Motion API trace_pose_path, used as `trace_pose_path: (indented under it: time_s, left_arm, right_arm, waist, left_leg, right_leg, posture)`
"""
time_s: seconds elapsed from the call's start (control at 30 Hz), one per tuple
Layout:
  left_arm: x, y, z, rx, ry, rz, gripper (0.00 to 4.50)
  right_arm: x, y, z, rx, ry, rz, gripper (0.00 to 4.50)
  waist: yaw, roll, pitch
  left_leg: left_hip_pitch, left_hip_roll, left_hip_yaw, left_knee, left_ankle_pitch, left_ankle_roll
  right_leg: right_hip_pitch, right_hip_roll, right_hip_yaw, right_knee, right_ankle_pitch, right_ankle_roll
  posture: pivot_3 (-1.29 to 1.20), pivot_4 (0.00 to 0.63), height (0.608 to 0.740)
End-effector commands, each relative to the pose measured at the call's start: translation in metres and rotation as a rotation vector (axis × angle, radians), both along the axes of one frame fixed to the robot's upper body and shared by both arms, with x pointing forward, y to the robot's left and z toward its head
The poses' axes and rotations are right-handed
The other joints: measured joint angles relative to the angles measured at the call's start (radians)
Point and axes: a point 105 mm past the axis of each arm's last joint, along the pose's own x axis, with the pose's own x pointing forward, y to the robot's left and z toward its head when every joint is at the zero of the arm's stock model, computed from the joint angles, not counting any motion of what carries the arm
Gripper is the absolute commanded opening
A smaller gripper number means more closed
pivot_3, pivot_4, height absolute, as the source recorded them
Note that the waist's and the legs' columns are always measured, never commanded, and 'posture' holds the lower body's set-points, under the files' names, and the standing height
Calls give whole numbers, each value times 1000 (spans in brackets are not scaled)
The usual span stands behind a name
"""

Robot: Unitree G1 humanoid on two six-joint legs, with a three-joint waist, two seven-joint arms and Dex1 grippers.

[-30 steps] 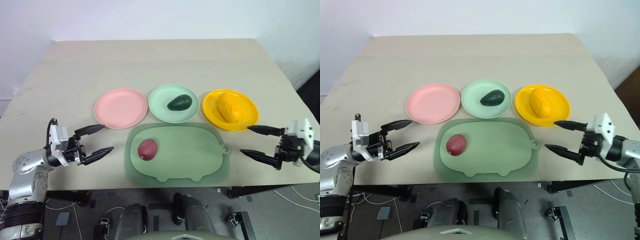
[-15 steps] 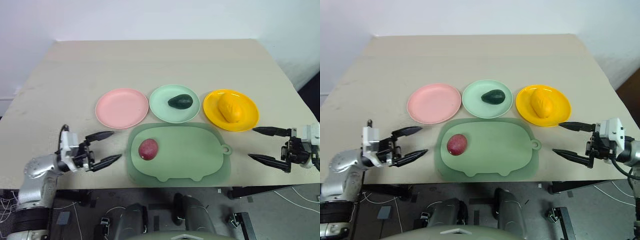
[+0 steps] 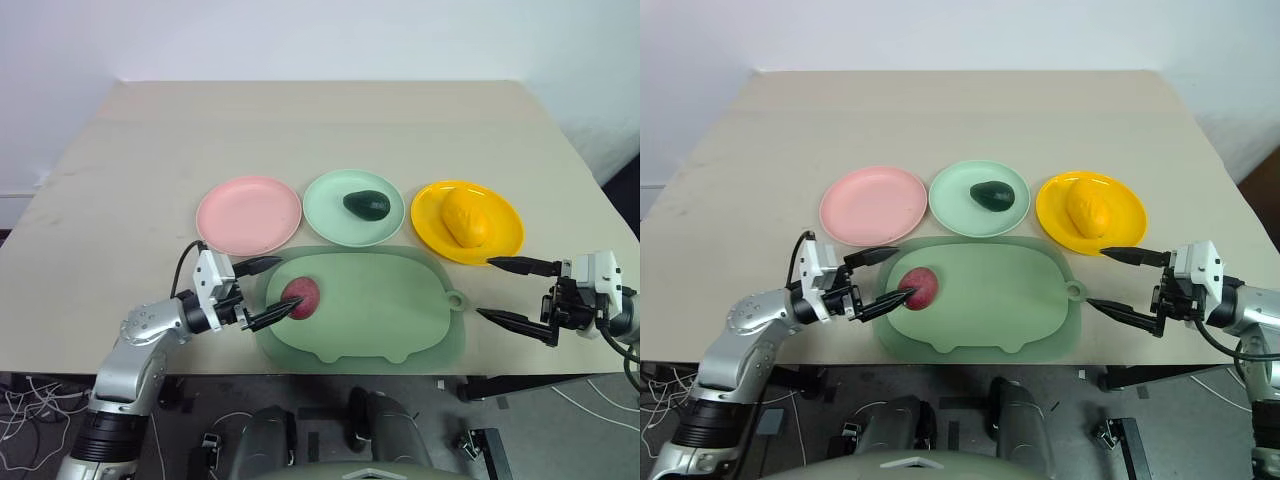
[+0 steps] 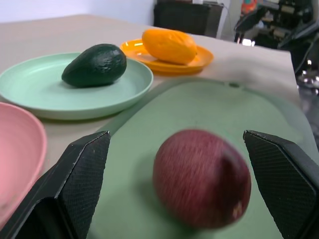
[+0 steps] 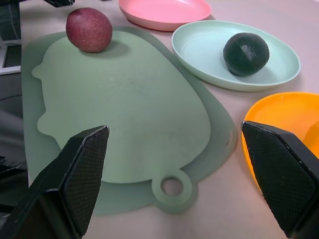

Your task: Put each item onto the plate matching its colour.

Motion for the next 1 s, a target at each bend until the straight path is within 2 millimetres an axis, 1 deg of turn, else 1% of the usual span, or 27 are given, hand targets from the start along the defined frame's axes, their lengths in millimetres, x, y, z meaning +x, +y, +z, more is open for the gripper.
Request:
trace_pose_path:
  time_s: [0.03,0.2,0.33,0.63,0.73,0.83,0.87,0.93,1.0]
  left_arm:
    - [-1,-15,8,15,-32,-9,4500]
    - [6,-26,1,36,1,41,4500]
    - [6,-33,-4,45,29,39,4500]
    - [7,-36,-7,59,59,43,4500]
    - [6,-38,-8,66,60,33,3849]
    - [8,-39,-3,38,51,30,3325]
    - [9,-39,-1,29,52,28,3290]
    - [17,-38,15,-30,25,43,3290]
    - [32,-31,37,-109,-37,97,3290]
  right_arm:
    - [-1,7,3,9,-24,8,4473]
    - [-1,12,0,27,-24,0,4473]
    - [-1,15,-1,33,-23,-5,4473]
    - [0,16,-2,43,-27,-27,4473]
    - [1,15,-3,43,-27,-37,4500]
    - [3,15,-3,44,-28,-45,4500]
    - [3,15,-3,44,-28,-46,4500]
    - [4,16,-3,46,-28,-46,4500]
    - [4,18,-3,49,-29,-45,4500]
  waist:
    - [0,0,0]
    - [0,0,0]
    - [0,0,0]
    - [0,0,0]
    - [0,0,0]
    - [0,0,0]
    - [1,0,0]
    - [1,0,0]
    - [3,0,0]
  left_leg:
    - [0,0,0,0,0,0]
    - [0,0,0,0,0,0]
    - [0,0,-1,0,0,0]
    - [0,0,-1,0,0,0]
    - [0,0,-1,1,0,0]
    - [0,0,-1,1,0,0]
    - [0,0,-1,1,0,0]
    - [0,0,-1,1,0,0]
    - [0,0,-1,1,0,0]
  right_leg:
    - [0,0,0,0,0,0]
    - [0,0,0,0,0,0]
    - [1,0,0,0,0,0]
    - [1,0,0,0,0,0]
    - [1,0,0,0,0,0]
    - [1,0,0,0,0,0]
    - [1,0,0,0,0,0]
    - [1,0,0,0,0,0]
    - [1,0,0,0,0,0]
  posture:
    - [0,150,737]
    - [0,150,737]
    - [0,150,737]
    - [0,150,737]
    - [0,150,737]
    - [0,150,737]
    - [0,150,737]
    - [0,150,737]
    - [0,150,737]
